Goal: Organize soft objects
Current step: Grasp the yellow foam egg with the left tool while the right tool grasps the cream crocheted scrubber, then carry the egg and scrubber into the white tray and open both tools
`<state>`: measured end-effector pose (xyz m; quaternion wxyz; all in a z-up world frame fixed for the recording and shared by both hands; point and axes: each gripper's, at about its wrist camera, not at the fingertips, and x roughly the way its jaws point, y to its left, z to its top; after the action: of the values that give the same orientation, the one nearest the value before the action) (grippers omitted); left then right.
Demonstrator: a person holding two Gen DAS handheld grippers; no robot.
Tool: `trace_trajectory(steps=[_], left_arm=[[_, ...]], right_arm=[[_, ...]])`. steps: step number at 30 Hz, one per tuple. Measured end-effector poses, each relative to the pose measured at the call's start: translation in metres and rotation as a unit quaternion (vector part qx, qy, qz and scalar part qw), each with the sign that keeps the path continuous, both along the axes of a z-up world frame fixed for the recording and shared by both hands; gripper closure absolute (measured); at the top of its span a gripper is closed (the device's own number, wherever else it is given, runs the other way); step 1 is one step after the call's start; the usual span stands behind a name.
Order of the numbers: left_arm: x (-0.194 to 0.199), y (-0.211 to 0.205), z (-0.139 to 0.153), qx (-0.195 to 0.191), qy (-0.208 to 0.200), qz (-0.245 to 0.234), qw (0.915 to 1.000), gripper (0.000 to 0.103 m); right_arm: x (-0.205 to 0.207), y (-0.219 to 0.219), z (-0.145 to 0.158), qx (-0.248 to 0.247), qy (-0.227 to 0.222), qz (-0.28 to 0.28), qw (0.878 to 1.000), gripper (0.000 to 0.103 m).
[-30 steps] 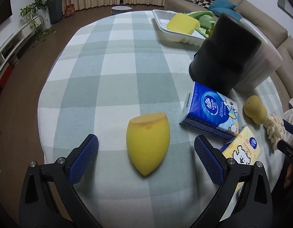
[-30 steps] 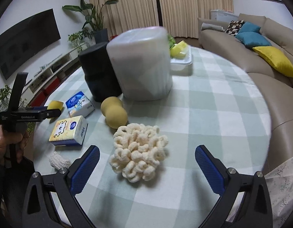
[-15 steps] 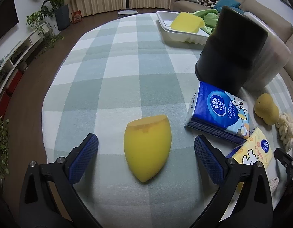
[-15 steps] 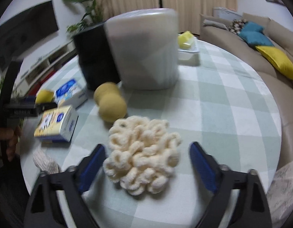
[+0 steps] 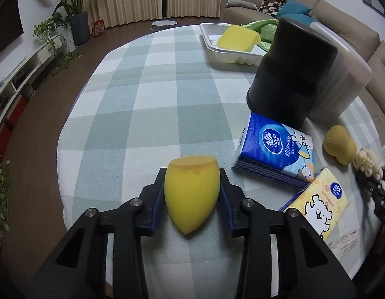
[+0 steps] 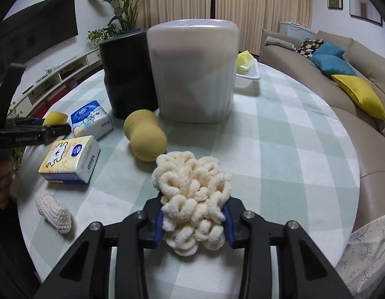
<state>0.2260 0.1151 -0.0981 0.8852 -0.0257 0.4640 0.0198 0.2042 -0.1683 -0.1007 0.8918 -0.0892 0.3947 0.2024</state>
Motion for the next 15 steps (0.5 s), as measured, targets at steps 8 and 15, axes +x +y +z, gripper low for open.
trace_trajectory(steps=[8,15], left_arm=[[-0.011,0.005,0.010,-0.011,-0.022,0.012,0.9996,0.069],[-0.033,-0.008,0.021,-0.031,-0.041,0.007,0.9986,0.069]], right_arm=[[-0.008,0.000,0.007,0.004,-0.022,0.003,1.000,0.076],[-0.013,-0.017,0.020,0.035,-0.020,-0.006,0.999,0.076]])
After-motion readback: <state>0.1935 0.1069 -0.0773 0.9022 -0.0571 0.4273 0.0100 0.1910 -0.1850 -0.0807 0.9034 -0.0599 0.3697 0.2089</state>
